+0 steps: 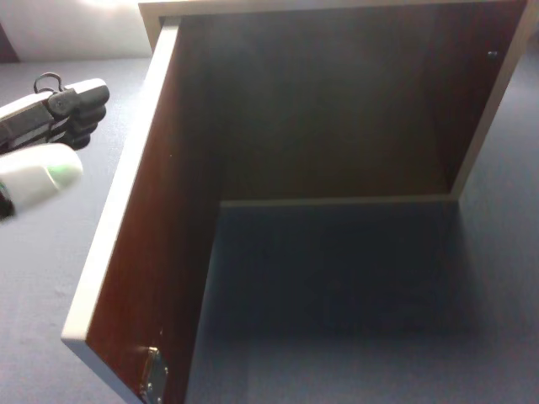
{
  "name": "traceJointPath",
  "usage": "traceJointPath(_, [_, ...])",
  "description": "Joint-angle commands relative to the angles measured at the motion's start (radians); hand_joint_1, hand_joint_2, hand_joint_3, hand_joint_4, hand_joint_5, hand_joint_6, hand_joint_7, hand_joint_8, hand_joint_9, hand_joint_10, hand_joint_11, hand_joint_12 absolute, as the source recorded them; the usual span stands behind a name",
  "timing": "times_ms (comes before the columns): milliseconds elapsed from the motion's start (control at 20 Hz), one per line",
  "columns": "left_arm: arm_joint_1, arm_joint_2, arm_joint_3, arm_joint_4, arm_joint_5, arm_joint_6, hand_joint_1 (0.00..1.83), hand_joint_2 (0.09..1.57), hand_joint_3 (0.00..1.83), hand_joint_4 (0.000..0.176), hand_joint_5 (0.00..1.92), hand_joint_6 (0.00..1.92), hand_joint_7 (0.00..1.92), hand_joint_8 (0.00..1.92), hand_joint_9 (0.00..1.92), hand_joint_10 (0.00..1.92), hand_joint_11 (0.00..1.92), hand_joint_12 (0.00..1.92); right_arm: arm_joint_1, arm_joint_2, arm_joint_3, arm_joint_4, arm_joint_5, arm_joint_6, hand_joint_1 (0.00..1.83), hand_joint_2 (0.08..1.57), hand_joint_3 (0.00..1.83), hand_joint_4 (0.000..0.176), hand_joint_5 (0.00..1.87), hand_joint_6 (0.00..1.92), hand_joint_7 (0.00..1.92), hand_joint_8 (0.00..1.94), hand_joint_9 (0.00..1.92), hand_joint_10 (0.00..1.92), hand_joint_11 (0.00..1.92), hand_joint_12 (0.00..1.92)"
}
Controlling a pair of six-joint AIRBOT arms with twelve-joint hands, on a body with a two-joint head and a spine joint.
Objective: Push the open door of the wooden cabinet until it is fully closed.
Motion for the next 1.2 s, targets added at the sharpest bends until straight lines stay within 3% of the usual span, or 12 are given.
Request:
traceJointPath(0, [-0.009, -0.001, 0.004, -0.013, -0.121, -0.005, 0.00, 1.48, 0.00, 0.000, 0.19, 0.00, 0.23, 0.00, 0.24, 0.00, 0.14, 0.30, 0.009, -0.002, 0.005, 0.032, 0.121, 0.007, 0.46, 1.36, 0.02, 0.000, 0.34, 0.01, 0.31, 0.01, 0.23, 0.01, 0.00, 0.49])
traceJointPath(350, [-0.032, -0.016, 0.014, 0.049, -0.080, -0.005, 0.00, 1.50, 0.00, 0.000, 0.18, 0.00, 0.25, 0.00, 0.25, 0.00, 0.19, 0.09, 0.013, -0.007, 0.010, 0.031, 0.118, 0.007, 0.43, 1.35, 0.00, 0.000, 0.34, 0.00, 0.31, 0.00, 0.23, 0.00, 0.00, 0.48])
traceJointPath(650, [-0.070, -0.026, 0.016, 0.123, -0.020, -0.005, 0.00, 1.52, 0.00, 0.000, 0.13, 0.00, 0.14, 0.00, 0.15, 0.00, 0.13, 0.04, 0.013, -0.009, 0.010, 0.031, 0.115, 0.007, 0.41, 1.36, 0.00, 0.000, 0.34, 0.00, 0.31, 0.00, 0.23, 0.00, 0.00, 0.49])
traceJointPath(1150, [-0.153, -0.070, 0.032, 0.243, 0.084, -0.005, 0.00, 1.50, 0.00, 0.000, 0.12, 0.00, 0.13, 0.00, 0.14, 0.00, 0.10, 0.02, 0.013, -0.014, 0.009, 0.031, 0.115, 0.009, 0.43, 1.36, 0.00, 0.000, 0.34, 0.00, 0.30, 0.00, 0.25, 0.00, 0.00, 0.57])
